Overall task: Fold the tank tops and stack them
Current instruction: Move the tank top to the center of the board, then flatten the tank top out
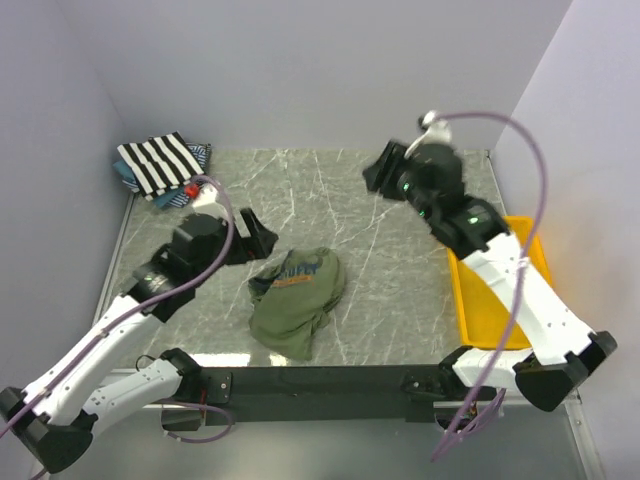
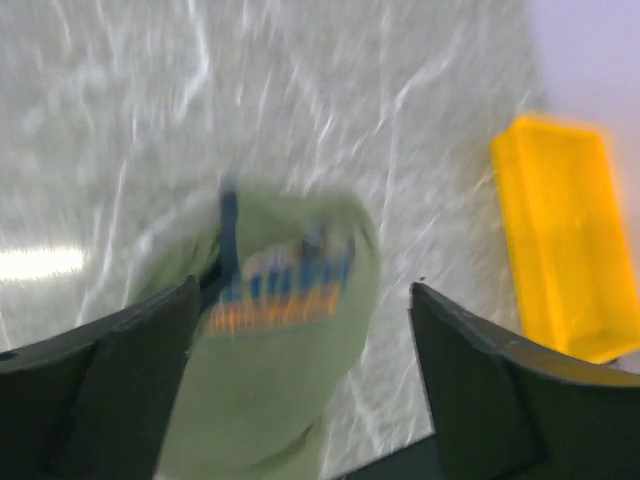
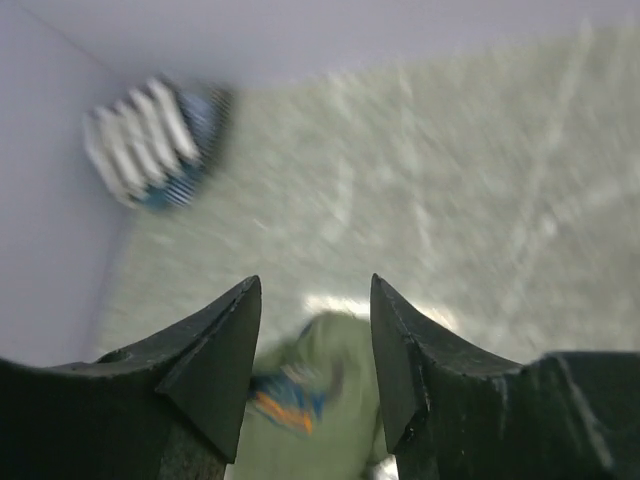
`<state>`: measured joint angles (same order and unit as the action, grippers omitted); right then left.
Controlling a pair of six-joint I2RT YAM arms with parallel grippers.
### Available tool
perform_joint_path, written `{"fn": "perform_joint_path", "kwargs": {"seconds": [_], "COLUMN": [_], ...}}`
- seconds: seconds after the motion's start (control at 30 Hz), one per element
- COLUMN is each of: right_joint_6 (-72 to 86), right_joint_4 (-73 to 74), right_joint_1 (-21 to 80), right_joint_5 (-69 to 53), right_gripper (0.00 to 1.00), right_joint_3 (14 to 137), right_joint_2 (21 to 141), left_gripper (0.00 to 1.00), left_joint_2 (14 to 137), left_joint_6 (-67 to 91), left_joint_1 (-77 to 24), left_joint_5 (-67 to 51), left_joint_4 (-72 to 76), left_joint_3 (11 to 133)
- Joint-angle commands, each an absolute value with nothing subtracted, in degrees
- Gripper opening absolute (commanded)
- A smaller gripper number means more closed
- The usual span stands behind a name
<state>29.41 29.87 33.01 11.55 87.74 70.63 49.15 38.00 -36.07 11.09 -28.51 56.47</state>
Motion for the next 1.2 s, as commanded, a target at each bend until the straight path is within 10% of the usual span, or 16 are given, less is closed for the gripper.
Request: {"fn": "perform_joint_path", "kwargs": {"seconds": [0.0, 0.3, 0.43, 0.87, 1.17], "right_joint_6": [32.3, 39.3, 40.9, 44.1, 44.6], "right_joint_4": [29.6, 15.3, 9.0, 5.4, 6.8], "right_joint_1": [31.8, 38.1, 41.4, 45.7, 47.0], "right_joint_5": [16.1, 2.1, 0.2, -0.7, 4.2], "right_gripper": [0.55, 0.49, 0.49, 0.46, 0.49], "right_joint_3": [77.6, 47.2, 45.0, 43.0, 37.9], "right_joint_2": [67.5, 69.4, 75.3, 84.6, 78.1], "left_gripper": [0.88, 0.53, 0.77, 0.70, 0.01], "left_joint_2": [50.3, 41.8, 45.2, 69.4, 77.8], "left_joint_6": [43.9, 56.7, 59.9, 57.6, 57.6], "left_joint_1": [-35.8, -35.8, -33.5, -19.3, -18.5], "left_joint_5": [5.0, 7.5, 6.1, -1.3, -1.6], "left_joint_4": [-28.5, -35.2, -32.1, -12.7, -9.9], "left_joint_3": [49.6, 35.3, 32.4, 34.4, 40.0]}}
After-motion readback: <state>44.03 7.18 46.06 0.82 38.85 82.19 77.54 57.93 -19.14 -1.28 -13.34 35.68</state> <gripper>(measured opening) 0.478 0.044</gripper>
